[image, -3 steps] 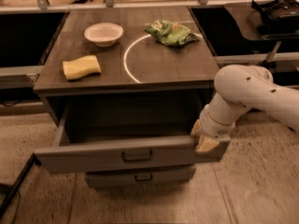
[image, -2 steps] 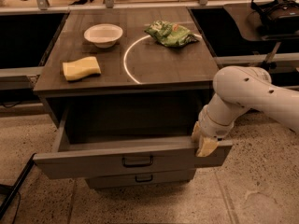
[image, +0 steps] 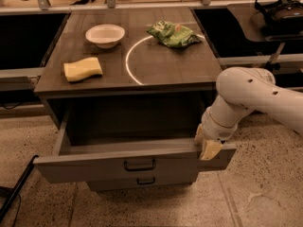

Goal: Open top drawer

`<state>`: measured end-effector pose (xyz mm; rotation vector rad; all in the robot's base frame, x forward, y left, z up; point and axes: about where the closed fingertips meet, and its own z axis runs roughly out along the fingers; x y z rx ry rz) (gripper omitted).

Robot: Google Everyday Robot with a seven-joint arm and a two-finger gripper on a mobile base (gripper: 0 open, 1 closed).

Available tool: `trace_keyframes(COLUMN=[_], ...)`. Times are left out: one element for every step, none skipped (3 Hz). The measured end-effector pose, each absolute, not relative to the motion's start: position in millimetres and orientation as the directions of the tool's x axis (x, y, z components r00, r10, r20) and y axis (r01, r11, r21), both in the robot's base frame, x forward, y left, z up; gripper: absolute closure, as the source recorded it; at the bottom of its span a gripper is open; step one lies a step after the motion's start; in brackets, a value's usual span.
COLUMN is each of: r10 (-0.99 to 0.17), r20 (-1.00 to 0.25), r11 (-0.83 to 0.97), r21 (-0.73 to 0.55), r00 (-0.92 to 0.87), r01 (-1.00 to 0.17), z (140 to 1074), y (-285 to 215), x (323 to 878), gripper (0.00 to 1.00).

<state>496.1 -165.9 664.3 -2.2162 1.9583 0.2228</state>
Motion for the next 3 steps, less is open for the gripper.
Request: trace_keyframes(r10=[-0.966,-0.966,-0.965], r20=[-0.227,-0.227,-0.227], r11=[-0.119,-0.12,-0.133], r21=[-0.032,-0.032,-0.016], r00=[0.124,0.124,0.133], r01=[-0.992,-0.992,-0.991], z=[664,664,661], y=[-166,-166,-169], x=[496,496,481], gripper=[0.34,0.05,0.0])
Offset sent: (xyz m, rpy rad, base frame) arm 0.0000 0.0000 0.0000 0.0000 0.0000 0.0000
